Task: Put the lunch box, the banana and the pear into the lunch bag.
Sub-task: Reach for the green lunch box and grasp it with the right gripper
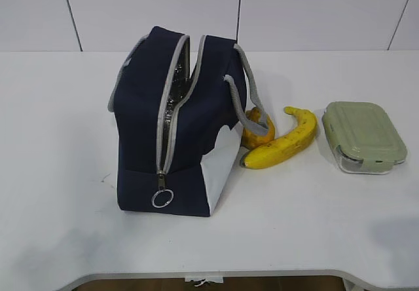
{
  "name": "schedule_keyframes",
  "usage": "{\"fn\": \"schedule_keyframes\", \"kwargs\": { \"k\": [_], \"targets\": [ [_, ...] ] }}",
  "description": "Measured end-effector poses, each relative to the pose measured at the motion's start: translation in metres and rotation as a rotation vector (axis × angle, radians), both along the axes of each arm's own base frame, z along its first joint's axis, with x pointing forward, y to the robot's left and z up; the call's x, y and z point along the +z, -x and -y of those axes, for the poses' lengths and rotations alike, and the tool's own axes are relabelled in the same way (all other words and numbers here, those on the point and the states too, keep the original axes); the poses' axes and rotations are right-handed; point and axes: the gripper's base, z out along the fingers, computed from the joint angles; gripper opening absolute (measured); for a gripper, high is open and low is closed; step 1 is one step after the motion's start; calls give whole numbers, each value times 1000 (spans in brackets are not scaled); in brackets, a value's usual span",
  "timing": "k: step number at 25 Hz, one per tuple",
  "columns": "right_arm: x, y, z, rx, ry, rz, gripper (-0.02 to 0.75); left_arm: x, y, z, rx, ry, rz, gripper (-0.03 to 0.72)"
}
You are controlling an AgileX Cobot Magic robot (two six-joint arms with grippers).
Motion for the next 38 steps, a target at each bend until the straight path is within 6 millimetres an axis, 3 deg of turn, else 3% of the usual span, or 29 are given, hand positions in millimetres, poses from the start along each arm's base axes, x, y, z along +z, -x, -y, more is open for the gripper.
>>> {"fn": "schedule_keyframes", "kwargs": {
  "k": [29, 38],
  "targets": [
    [0, 0, -1, 1, -29, -11, 361, 0, 0, 0, 0, 0, 0, 238],
    [11, -18, -3, -10, -19, -92, 361, 0, 0, 0, 0, 0, 0, 239]
  ]
}}
